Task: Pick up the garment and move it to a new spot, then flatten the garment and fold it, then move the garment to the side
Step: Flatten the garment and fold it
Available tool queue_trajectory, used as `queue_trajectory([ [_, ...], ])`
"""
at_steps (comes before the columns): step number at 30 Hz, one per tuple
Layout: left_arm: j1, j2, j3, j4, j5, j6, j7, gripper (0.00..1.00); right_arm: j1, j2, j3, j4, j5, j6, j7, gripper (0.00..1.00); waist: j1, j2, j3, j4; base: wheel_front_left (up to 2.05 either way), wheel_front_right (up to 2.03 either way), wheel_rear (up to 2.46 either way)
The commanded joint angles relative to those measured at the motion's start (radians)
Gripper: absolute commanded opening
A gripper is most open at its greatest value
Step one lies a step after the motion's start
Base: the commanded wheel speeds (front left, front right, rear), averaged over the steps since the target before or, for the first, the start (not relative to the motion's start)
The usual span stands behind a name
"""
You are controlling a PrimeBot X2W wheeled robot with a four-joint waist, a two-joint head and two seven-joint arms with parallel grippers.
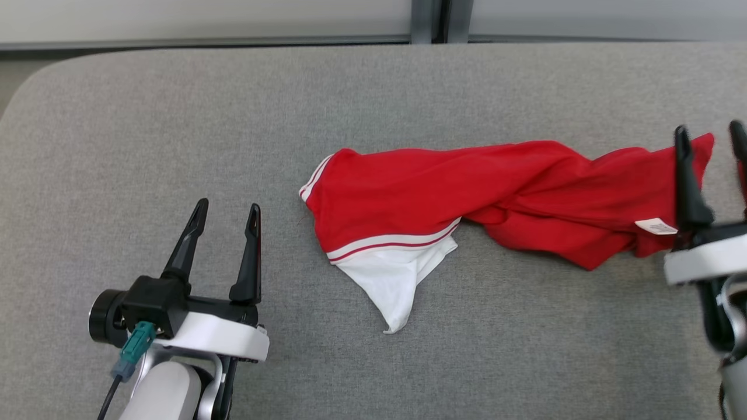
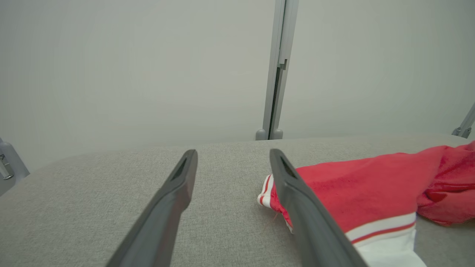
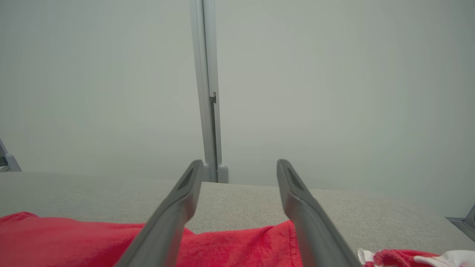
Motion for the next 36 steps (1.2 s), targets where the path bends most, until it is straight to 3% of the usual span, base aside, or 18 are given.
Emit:
queue_trajectory([
  [1,0.016,0.011,0.005,0.003,0.006,0.004,-0.004,1.0,0.05,0.021,-0.005,-0.047,-0.02,0.0,0.021,1.0,0.0,0.0,-0.037,-0.018,0.0,0.0,0.0],
  [14,0.133,0.033,-0.004,0.005,-0.013,0.019,0.02,1.0,0.431,0.183,-0.05,-0.336,-0.078,0.0,0.183,1.0,0.0,0.0,-0.189,-0.05,0.0,0.0,0.0],
  [23,0.181,0.051,-0.016,-0.024,-0.014,0.029,0.052,1.0,0.497,0.19,-0.053,-0.412,-0.093,0.0,0.24,1.0,0.0,0.0,-0.218,-0.055,0.0,0.0,0.0],
  [36,0.17,0.04,-0.048,-0.036,-0.011,0.033,0.065,1.0,0.508,0.198,-0.051,-0.432,-0.099,0.0,0.256,1.0,0.0,0.0,-0.217,-0.044,0.0,0.0,0.0],
])
